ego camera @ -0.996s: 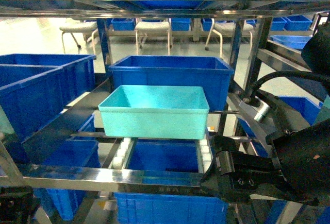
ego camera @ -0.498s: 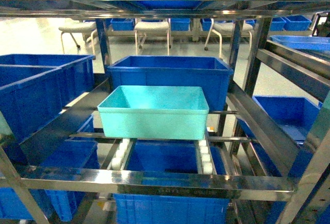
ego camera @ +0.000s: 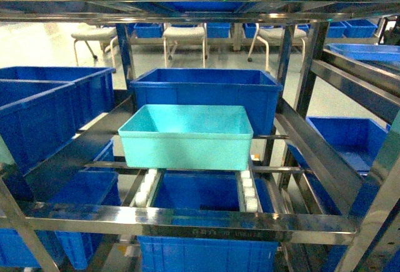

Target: Organize blue bins on left shelf correctly

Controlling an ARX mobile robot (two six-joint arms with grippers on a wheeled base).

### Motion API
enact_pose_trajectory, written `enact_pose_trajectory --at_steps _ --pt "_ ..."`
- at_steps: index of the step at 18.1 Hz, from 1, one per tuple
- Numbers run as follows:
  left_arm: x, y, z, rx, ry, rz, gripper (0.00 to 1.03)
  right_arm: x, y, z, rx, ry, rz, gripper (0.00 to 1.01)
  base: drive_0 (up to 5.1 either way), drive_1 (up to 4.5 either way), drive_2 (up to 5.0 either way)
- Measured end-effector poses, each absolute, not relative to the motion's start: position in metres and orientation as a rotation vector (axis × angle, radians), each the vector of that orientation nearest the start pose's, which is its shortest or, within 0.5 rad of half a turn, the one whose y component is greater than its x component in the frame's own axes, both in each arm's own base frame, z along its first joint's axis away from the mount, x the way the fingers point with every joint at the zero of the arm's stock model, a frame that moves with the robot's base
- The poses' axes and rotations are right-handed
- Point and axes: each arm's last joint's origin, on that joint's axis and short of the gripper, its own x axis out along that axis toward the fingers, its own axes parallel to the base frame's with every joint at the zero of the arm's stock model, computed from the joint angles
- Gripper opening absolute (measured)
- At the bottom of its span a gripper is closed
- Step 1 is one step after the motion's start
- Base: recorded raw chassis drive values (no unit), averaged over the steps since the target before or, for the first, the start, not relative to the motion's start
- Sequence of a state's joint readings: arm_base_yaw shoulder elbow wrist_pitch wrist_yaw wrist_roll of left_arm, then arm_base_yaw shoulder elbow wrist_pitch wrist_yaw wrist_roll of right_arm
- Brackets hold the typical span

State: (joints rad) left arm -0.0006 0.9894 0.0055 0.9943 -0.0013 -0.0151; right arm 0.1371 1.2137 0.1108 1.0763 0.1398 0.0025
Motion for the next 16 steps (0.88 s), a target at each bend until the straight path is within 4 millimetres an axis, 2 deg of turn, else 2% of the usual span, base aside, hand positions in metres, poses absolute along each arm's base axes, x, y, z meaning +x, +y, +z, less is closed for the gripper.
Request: enact_pose_trajectory --at_steps 4,7,16 --pt "0.142 0.0 0.165 -0.015 -0.027 -0.001 0.02 0.164 0.013 0.163 0.001 0.013 0.003 0.02 0.0 0.0 0.0" --pt "0.128 0.0 0.17 -0.015 -0.011 -0.001 0.02 0.148 -0.001 0.163 0.002 0.011 -0.016 0.02 0.0 0.0 0.0" --pt "0.111 0.0 0.171 -0.015 -0.014 -0.001 0.02 0.121 0.0 0.171 0.002 -0.015 -0.002 0.02 0.0 0.0 0.0"
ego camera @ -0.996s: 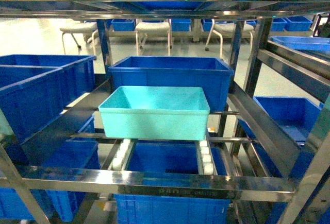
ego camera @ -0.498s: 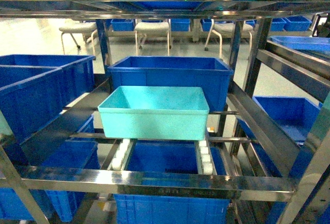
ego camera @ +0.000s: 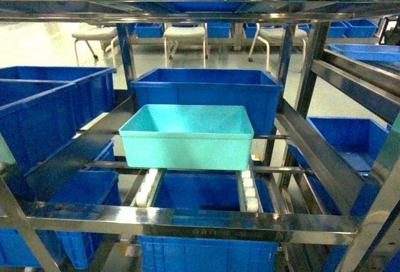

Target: Organize blue bins on left shelf correctly

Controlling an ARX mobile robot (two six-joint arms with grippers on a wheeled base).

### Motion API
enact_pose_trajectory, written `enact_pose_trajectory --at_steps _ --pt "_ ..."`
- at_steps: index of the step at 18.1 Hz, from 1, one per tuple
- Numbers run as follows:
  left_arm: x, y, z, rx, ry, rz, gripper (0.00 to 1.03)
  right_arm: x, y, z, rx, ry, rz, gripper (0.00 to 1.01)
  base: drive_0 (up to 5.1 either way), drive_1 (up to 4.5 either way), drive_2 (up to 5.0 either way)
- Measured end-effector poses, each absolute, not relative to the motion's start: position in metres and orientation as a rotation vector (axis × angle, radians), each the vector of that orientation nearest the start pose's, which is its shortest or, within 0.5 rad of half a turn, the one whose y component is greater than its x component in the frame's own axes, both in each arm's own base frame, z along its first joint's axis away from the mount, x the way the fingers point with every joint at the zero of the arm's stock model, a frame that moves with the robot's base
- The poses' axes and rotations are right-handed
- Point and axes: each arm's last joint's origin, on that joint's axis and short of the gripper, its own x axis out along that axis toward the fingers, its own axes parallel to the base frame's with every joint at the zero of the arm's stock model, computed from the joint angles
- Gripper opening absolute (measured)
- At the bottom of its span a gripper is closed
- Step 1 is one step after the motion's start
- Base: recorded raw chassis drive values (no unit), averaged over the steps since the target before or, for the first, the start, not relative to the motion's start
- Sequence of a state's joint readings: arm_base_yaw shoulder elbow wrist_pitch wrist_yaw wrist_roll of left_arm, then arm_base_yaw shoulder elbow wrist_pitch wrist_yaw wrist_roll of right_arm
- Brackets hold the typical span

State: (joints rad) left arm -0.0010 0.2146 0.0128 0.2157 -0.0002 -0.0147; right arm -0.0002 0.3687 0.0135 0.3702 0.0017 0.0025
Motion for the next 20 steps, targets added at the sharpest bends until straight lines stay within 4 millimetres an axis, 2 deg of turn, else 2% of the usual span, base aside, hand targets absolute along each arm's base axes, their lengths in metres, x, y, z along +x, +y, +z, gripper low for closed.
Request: enact_pose_trajectory --at_steps 4,8,9,10,18,19,20 --pt "0.098 0.0 0.165 -0.015 0.022 -0.001 0.02 0.113 0.0 0.171 0.002 -0.015 -0.002 0.02 0.0 0.0 0.0" --pt "0.097 0.0 0.167 -0.014 0.0 0.0 0.02 0.108 0.0 0.171 0.002 -0.014 0.0 0.02 0.0 0.0 0.0" --pt "0.097 0.0 0.167 -0.014 0.0 -0.001 0.02 0.103 0.0 0.167 0.002 0.022 0.0 0.02 0.0 0.0 0.0" --pt "0.097 0.0 0.167 -0.015 0.001 0.0 0.02 0.097 0.0 0.168 0.002 -0.014 0.0 0.02 0.0 0.0 0.0" --pt "0.097 0.0 0.167 -0.015 0.001 -0.001 0.03 0.097 0.0 0.168 0.001 -0.006 0.0 0.03 0.0 0.0 0.0" --pt "0.097 0.0 0.167 -0.015 0.001 -0.001 0.17 0.097 0.0 0.168 0.001 -0.006 0.0 0.16 0.0 0.0 0.0" --pt "0.097 0.0 0.167 -0.015 0.001 0.0 0.2 0.097 0.0 0.168 0.001 -0.006 0.0 0.2 0.0 0.0 0.0"
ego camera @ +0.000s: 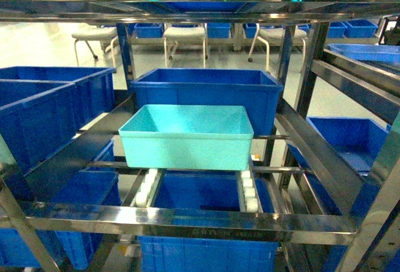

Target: Organize blue bins on left shelf correctly

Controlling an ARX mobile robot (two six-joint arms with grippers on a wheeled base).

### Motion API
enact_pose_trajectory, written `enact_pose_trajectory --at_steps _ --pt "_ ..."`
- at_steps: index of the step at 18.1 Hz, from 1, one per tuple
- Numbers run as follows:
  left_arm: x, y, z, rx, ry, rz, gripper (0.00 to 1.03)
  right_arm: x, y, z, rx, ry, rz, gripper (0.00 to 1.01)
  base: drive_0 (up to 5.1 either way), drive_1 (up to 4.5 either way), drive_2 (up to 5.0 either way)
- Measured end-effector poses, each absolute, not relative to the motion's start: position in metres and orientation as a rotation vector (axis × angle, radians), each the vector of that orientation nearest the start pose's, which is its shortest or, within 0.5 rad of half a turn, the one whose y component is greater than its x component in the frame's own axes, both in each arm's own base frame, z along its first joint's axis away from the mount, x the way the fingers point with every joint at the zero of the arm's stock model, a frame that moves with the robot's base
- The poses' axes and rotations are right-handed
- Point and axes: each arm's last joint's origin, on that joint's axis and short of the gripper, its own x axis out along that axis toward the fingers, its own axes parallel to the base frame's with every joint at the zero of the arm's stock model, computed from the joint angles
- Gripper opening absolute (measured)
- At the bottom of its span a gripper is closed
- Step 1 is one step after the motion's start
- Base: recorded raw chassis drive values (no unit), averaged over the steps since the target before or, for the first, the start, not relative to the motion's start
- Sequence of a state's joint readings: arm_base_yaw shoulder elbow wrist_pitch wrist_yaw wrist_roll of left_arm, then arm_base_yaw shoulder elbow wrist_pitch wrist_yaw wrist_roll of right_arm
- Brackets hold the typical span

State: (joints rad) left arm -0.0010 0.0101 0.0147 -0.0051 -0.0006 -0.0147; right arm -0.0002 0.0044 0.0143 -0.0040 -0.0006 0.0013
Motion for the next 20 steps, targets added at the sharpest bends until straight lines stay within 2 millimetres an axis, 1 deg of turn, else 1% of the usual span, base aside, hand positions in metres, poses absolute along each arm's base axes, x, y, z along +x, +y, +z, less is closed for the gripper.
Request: enact_pose_trajectory --at_steps 1,8,10,12,14,15,16,20 --pt "0.0974 -0.0001 0.1672 -0.015 0.001 0.0 0.26 0.0971 0.0 0.1677 0.001 -0.006 0.0 0.26 0.0 0.0 0.0" --pt "0.0974 -0.0001 0.1672 -0.015 0.001 0.0 0.51 0.0971 0.0 0.1677 0.001 -0.006 0.0 0.51 0.0 0.0 0.0" --pt "0.0974 -0.0001 0.1672 -0.015 0.001 0.0 0.57 0.0971 0.0 0.1677 0.001 -0.006 0.0 0.57 0.0 0.0 0.0" --pt "0.0974 -0.0001 0.1672 -0.015 0.001 -0.001 0.66 0.0971 0.0 0.1677 0.001 -0.006 0.0 0.66 0.0 0.0 0.0" --pt "0.0974 -0.0001 0.1672 -0.015 0.001 -0.001 0.93 0.0971 0.0 0.1677 0.001 -0.006 0.0 0.94 0.0 0.0 0.0" --pt "0.0974 -0.0001 0.1672 -0.014 0.001 0.0 1.0 0.0971 0.0 0.1677 0.002 -0.006 0.0 1.0 0.0 0.0 0.0" --pt "0.0974 -0.0001 0.1672 -0.014 0.001 -0.001 0.98 0.0971 0.0 0.1677 0.002 -0.006 0.0 0.98 0.0 0.0 0.0" --pt "0.0974 -0.0001 0.1672 -0.014 0.001 -0.001 0.98 0.0971 0.0 0.1677 0.002 -0.006 0.0 0.98 0.0 0.0 0.0"
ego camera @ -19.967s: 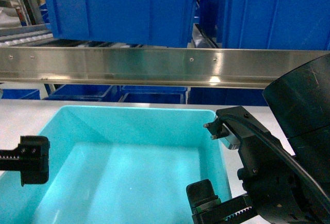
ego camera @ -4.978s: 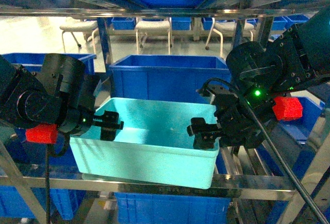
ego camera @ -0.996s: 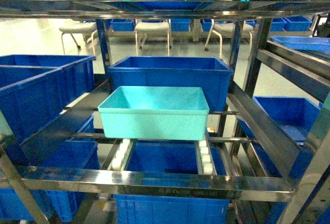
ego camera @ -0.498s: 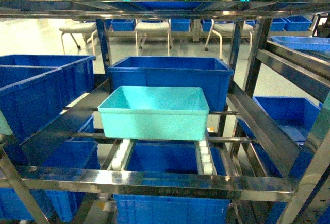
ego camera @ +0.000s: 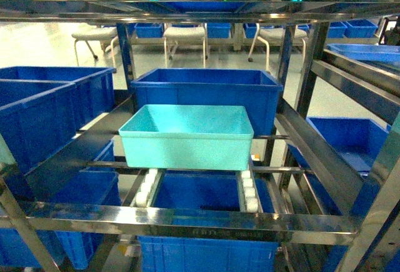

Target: Organize blue bins on left shelf correctly

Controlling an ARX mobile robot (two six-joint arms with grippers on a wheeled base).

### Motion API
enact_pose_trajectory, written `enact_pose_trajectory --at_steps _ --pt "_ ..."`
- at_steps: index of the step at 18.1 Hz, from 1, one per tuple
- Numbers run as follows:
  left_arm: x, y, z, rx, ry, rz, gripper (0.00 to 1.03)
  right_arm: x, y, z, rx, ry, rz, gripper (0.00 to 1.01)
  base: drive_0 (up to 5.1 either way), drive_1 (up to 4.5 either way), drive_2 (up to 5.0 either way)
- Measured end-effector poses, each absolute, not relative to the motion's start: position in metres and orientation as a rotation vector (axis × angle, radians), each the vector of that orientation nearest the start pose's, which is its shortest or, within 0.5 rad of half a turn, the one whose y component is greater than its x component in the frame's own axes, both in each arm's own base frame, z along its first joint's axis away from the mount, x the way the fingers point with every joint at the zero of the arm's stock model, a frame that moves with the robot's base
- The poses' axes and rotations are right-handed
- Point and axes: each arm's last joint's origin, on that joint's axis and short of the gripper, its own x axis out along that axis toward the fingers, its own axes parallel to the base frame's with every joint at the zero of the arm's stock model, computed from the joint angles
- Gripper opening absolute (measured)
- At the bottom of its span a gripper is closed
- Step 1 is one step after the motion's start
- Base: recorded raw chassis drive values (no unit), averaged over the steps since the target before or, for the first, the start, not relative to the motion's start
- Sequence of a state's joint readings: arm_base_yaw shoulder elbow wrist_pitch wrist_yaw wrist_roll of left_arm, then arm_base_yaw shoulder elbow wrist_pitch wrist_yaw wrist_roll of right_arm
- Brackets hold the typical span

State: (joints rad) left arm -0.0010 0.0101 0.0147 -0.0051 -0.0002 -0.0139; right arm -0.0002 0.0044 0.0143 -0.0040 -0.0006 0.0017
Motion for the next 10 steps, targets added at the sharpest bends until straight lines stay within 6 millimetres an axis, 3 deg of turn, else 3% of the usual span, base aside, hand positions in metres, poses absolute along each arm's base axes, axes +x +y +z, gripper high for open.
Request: enact_pose_trajectory --at_steps 10 --pt "0.0974 -0.0001 0.1672 -0.014 0.001 -0.001 0.98 0.0971 0.0 0.1677 0.002 -0.006 0.0 0.98 0.0 0.0 0.0"
